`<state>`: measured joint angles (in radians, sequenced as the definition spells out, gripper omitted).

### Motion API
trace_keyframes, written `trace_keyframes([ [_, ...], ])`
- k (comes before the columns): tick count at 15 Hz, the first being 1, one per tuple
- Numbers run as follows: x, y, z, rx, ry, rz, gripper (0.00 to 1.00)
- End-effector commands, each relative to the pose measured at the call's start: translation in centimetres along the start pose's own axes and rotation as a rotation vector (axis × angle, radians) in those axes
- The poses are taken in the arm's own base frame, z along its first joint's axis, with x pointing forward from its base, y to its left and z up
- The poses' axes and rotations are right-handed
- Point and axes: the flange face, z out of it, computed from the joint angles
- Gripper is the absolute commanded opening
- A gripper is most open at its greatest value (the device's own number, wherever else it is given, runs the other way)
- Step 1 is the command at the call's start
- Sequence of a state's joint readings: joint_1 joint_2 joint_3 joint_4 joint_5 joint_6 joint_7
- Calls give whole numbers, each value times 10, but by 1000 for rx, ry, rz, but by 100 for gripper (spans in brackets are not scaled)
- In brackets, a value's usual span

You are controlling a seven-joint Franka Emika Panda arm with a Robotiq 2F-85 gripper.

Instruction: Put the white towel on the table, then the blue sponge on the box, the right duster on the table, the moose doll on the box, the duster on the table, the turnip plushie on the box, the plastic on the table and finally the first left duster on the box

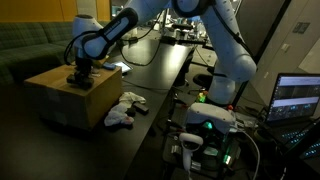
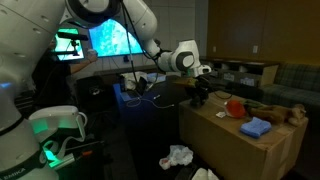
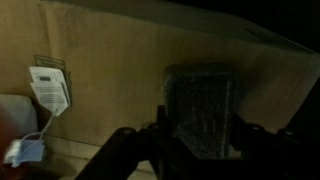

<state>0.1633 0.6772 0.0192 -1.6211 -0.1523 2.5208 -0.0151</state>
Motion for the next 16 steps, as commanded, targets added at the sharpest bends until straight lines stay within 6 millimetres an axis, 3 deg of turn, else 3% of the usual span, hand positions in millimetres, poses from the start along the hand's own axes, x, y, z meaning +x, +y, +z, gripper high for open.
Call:
trace_keyframes([
  [1,13,6,-3,-38,20,17,32],
  [2,14,9,-6,-41,21,23,32],
  [3,14,12,-9,-40,22,27,82],
  [4,13,15,-11,-44,24,26,83],
  [6,12,21,-17,-47,26,31,96],
  [11,4,35,-36,-37,27,38,100],
  [16,-35,61,-89,-3,-63,14,100],
])
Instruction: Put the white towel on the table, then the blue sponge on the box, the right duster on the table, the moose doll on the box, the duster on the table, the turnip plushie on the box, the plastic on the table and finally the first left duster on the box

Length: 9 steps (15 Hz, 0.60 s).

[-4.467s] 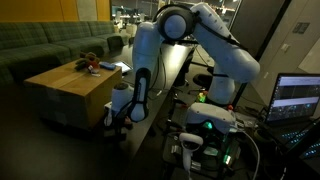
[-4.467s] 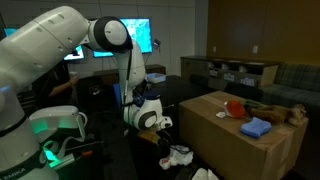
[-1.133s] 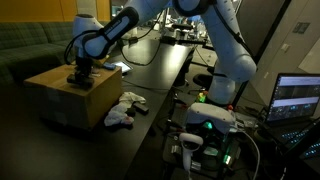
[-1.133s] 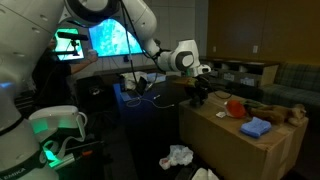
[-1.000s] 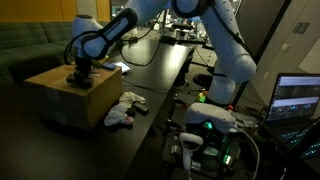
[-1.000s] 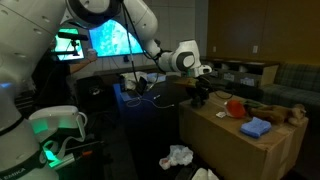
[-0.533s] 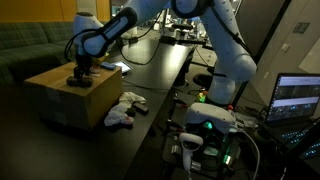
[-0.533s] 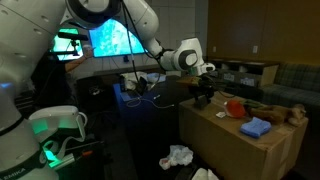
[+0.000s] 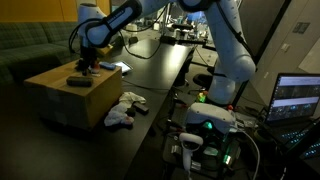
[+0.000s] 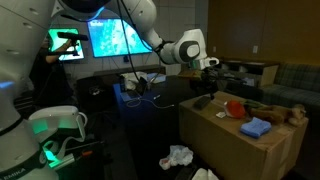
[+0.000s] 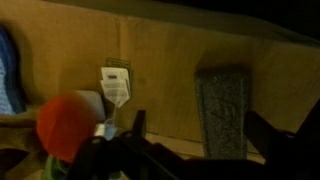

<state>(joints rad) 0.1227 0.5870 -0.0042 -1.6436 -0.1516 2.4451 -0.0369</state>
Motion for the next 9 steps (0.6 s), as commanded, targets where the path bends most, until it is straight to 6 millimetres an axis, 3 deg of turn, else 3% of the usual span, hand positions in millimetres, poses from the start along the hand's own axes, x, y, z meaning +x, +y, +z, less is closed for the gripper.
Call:
trace_keyframes([
  [1,-41,24,-55,28,-61,-24,100],
  [3,-66,42,-81,46,-106,-12,100],
  [4,-70,18,-103,50,-130,-1,100],
  [9,-125,-1,-183,110,-233,49,100],
])
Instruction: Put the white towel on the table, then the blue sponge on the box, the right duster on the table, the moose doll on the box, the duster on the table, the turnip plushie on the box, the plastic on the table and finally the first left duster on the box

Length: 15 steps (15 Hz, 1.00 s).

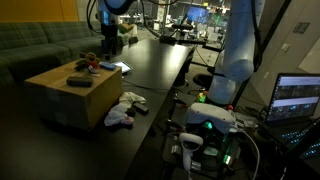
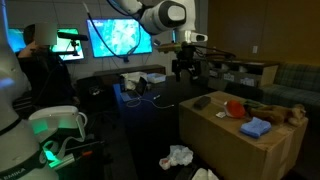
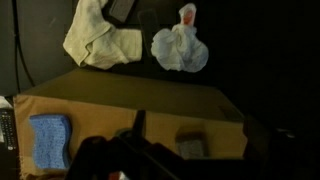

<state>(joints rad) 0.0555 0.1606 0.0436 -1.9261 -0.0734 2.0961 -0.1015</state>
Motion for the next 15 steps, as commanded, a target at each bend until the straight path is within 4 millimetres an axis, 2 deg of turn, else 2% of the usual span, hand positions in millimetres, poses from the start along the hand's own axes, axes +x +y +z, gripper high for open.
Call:
trace_keyframes([
  [1,-63,-28,-52,56,-39,35,100],
  [3,-94,-41,-80,96,-40,61,100],
  [4,-111,-51,-84,107,-34,80,100],
  [6,-143,-57,-111,148,-21,102,100],
  [7,-162,-68,-112,152,-11,115,100],
  [9,-195,-77,-129,165,3,140,100],
  [11,-221,-90,-130,152,16,163,100],
  [13,-242,-94,-135,125,49,186,100],
  [15,-254,-102,-130,87,110,220,100],
])
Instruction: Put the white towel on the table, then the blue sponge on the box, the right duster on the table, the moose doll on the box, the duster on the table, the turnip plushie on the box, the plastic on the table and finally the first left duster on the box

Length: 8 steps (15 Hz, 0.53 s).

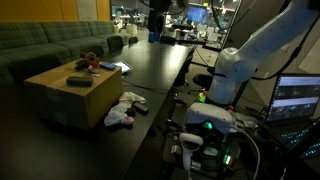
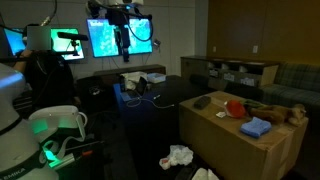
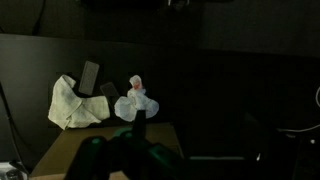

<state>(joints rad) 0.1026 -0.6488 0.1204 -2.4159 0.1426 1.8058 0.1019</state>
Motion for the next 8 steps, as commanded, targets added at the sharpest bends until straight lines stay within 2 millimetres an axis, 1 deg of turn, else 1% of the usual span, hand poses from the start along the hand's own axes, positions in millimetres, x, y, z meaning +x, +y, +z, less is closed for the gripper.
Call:
trace_keyframes([
  [1,-29,24,22,-44,131,65,100],
  [2,-27,51,40,-51,163,61,100],
  [3,-29,62,48,-62,203,76,100],
  [6,-30,122,90,-72,285,164,100],
  [7,0,148,90,-76,300,186,100],
  [8,-4,173,103,-74,324,202,100],
])
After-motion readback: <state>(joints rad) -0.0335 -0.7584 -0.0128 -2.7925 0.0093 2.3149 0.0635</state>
